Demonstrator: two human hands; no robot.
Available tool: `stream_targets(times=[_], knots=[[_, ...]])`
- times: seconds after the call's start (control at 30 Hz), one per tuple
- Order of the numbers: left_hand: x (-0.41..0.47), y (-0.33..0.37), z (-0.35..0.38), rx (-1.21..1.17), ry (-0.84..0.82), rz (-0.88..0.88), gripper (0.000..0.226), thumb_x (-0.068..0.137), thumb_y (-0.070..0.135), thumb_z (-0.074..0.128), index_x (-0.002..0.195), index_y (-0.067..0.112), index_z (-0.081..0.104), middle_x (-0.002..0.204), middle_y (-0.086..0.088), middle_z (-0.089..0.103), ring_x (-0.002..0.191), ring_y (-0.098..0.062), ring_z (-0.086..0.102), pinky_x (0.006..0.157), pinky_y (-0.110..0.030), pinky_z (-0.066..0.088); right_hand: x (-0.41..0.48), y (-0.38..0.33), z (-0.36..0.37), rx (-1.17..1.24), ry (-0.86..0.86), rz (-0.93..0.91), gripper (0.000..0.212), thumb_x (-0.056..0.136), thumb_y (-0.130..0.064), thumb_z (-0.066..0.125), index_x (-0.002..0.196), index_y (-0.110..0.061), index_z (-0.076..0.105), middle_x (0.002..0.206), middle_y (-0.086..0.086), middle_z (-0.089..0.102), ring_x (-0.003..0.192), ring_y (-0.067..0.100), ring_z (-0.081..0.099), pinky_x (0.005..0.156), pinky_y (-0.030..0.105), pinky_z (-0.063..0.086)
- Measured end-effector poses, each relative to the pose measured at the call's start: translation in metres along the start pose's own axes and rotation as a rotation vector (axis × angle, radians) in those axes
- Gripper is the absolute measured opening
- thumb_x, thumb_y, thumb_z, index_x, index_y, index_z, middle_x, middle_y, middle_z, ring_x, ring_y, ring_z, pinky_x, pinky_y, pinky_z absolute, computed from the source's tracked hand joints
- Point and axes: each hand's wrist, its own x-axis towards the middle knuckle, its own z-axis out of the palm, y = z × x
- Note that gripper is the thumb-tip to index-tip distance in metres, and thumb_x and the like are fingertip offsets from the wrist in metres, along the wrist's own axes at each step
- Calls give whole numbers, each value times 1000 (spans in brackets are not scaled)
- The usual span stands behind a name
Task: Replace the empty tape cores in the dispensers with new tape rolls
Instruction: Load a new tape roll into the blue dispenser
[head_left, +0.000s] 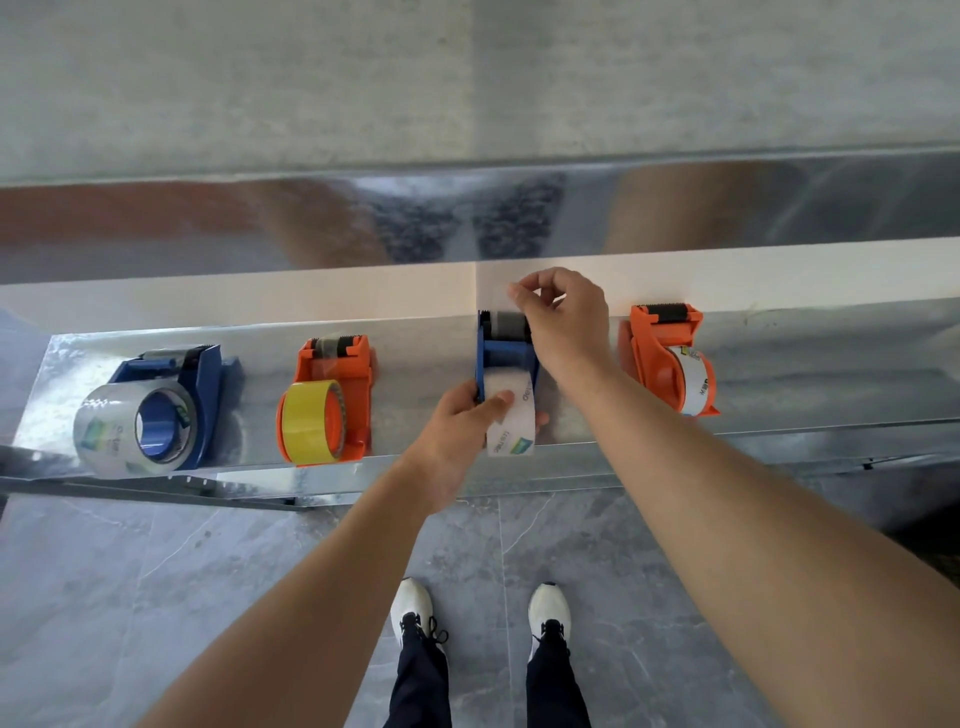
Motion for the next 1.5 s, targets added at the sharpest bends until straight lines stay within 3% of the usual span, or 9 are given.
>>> stream_targets(times=[0.1, 0.2, 0.33, 0.73, 0.97, 1.07, 1.2, 1.37, 1.5], knots=[[2, 0, 4, -31, 69, -32, 27, 107, 22, 56, 127, 8, 67, 111, -18, 80, 107, -37, 77, 108, -57, 54, 1, -3, 3, 10, 10, 3, 10, 90, -34, 77, 88, -25, 74, 92, -3, 69, 78, 7, 58, 74, 22, 47], [3, 4, 13, 4, 131, -49, 48, 106, 51, 58, 121, 7, 69, 101, -15, 82, 97, -35, 79, 93, -43, 62, 1, -6, 2, -37, -5, 2, 11, 90, -37, 78, 89, -26, 75, 103, -4, 64, 87, 8, 57, 77, 21, 44], [3, 6, 18, -4, 140, -11, 32, 111, 35, 54, 116, 7, 68, 100, -20, 81, 81, -22, 80, 68, -31, 63, 4, -8, 0, -63, -13, 0, 12, 90, -36, 79, 87, -25, 75, 101, -8, 63, 89, 9, 59, 84, 25, 49], [-4, -1, 1, 69, -31, 40, 31, 113, 18, 47, 137, 1, 55, 101, -10, 77, 82, -12, 78, 69, -21, 58, 1, -12, 2, 41, 67, 45, 11, 91, -37, 77, 89, -26, 73, 106, -4, 64, 92, 13, 62, 84, 26, 52], [-7, -9, -9, 62, -198, 118, 43, 102, 0, 60, 144, 5, 51, 128, -12, 75, 118, -22, 74, 95, -30, 59, 12, -22, -2, 80, 114, 74, 12, 90, -38, 77, 85, -29, 73, 100, -1, 72, 91, 12, 67, 88, 35, 57], [-10, -9, -7, 21, -165, 104, 44, 100, 3, 65, 142, 6, 54, 127, -14, 75, 114, -23, 75, 93, -30, 60, 10, -22, -1, 88, 97, 67, 12, 91, -39, 76, 85, -29, 73, 98, -3, 72, 88, 10, 65, 86, 32, 56], [-11, -7, 1, 54, -22, 99, 31, 107, 32, 60, 126, 9, 61, 92, -9, 77, 88, -23, 72, 91, -45, 58, 10, -22, 0, 67, 58, 51, 12, 92, -38, 76, 85, -29, 72, 96, -6, 72, 89, 9, 65, 85, 30, 55], [-15, -10, 4, 81, -76, 145, 16, 111, 22, 52, 120, 11, 60, 94, -12, 75, 86, -19, 69, 68, -19, 52, 11, -21, -3, 55, 68, 64, 11, 93, -35, 75, 87, -26, 72, 99, -2, 72, 91, 9, 66, 82, 24, 52], [-17, -16, -10, 37, -148, 145, 27, 106, 12, 59, 133, 8, 60, 115, -13, 80, 109, -27, 75, 93, -31, 59, 11, -23, -4, 87, 93, 98, 11, 93, -33, 75, 89, -23, 74, 95, -5, 73, 91, 8, 67, 80, 21, 51]])
